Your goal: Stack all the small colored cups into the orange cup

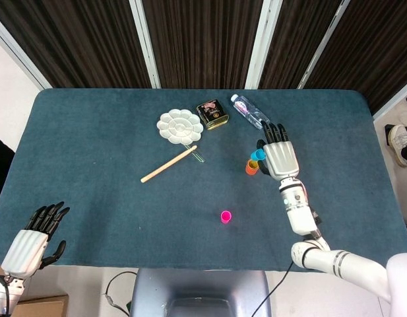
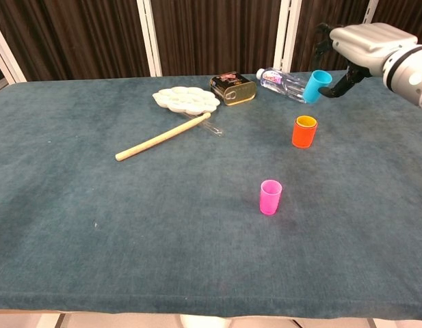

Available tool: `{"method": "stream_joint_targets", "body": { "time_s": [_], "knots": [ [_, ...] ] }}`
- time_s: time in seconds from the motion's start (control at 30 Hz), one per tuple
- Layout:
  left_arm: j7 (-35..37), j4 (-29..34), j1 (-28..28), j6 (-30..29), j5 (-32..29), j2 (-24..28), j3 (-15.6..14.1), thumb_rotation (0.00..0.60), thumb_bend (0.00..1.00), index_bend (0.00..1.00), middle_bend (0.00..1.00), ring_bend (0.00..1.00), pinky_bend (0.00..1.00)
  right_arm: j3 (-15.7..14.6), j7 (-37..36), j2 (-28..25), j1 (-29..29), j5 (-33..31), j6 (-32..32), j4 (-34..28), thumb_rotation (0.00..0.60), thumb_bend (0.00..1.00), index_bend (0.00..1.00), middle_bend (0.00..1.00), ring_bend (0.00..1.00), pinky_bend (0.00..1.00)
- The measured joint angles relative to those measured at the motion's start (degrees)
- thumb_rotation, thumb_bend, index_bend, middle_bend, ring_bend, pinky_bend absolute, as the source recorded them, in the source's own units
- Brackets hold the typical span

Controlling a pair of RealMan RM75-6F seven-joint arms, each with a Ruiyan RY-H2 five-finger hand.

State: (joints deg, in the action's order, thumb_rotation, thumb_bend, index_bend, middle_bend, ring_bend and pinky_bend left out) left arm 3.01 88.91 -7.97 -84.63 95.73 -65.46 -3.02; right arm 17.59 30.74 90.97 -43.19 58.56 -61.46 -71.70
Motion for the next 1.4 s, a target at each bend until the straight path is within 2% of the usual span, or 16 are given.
{"method": "stream_joint_targets", "body": {
  "time_s": [0.1,0.33,0.53,0.63,0.67,0.73,0.77,0.8,0.97,1.1,1.23,1.4],
  "knots": [
    [0.2,0.0,0.0,0.0,-0.1,0.1,0.1,0.600,0.46,0.00,0.00,0.00,0.08,0.4,1.8,1.6,-1.0,-2.3,1.3,2.9,0.600,0.46,0.63,0.04,0.00,0.00],
    [0.5,-0.1,0.0,-0.2,0.0,0.2,0.1,0.600,0.46,0.00,0.00,0.00,0.08,-1.0,1.8,4.3,-1.7,-3.0,3.2,7.1,0.600,0.46,0.63,0.04,0.00,0.00],
    [0.7,-0.1,0.1,-0.4,0.0,0.3,0.1,0.600,0.46,0.00,0.00,0.00,0.08,-1.6,1.4,4.8,-1.8,-2.3,3.3,7.2,0.600,0.46,0.62,0.04,0.00,0.00],
    [0.8,-0.1,0.0,-0.4,0.0,0.3,0.1,0.600,0.46,0.00,0.00,0.00,0.08,-1.9,1.8,4.9,-1.8,-2.5,3.5,7.2,0.600,0.46,0.58,0.04,0.00,0.00],
    [0.8,-0.1,0.1,-0.4,0.1,0.3,0.1,0.600,0.46,0.00,0.00,0.00,0.08,-2.0,1.9,5.0,-1.8,-2.6,3.6,7.2,0.600,0.46,0.51,0.04,0.00,0.00],
    [0.8,-0.1,0.1,-0.6,0.1,0.3,0.1,0.600,0.46,0.00,0.00,0.00,0.08,-2.2,2.5,4.9,-1.7,-3.4,4.1,7.1,0.600,0.46,0.32,0.03,0.00,0.00],
    [0.8,-0.1,0.1,-0.7,0.2,0.3,0.1,0.600,0.46,0.00,0.00,0.00,0.08,-2.2,2.7,4.8,-1.6,-3.8,4.3,7.0,0.600,0.46,0.19,0.01,0.00,0.00],
    [0.9,-0.1,0.1,-0.7,0.2,0.3,0.1,0.600,0.46,0.00,0.00,0.00,0.08,-2.2,3.0,4.6,-1.6,-4.2,4.5,6.6,0.600,0.46,0.12,0.00,0.00,0.00],
    [1.0,-0.2,0.1,-0.5,0.1,0.3,0.1,0.600,0.46,0.00,0.00,0.00,0.08,-2.8,2.5,2.3,-0.8,-3.5,4.3,1.8,0.600,0.46,0.09,0.00,0.00,0.00],
    [0.9,-0.1,0.1,-0.6,0.2,0.3,0.1,0.600,0.46,0.00,0.00,0.00,0.08,-4.5,0.7,-0.8,0.7,0.8,2.8,-5.4,0.600,0.46,0.17,0.00,0.00,0.00],
    [0.8,0.0,0.1,-0.7,0.3,0.3,0.0,0.600,0.46,0.00,0.00,0.00,0.08,-8.9,-0.9,-5.0,2.7,8.5,1.4,-15.1,0.600,0.46,0.22,0.00,0.00,0.00],
    [0.8,0.0,0.2,-0.9,0.5,0.4,-0.1,0.600,0.46,0.00,0.00,0.00,0.08,-15.6,-2.6,-10.3,4.5,14.1,2.9,-25.1,0.600,0.46,0.26,0.00,0.00,0.00]
  ]
}}
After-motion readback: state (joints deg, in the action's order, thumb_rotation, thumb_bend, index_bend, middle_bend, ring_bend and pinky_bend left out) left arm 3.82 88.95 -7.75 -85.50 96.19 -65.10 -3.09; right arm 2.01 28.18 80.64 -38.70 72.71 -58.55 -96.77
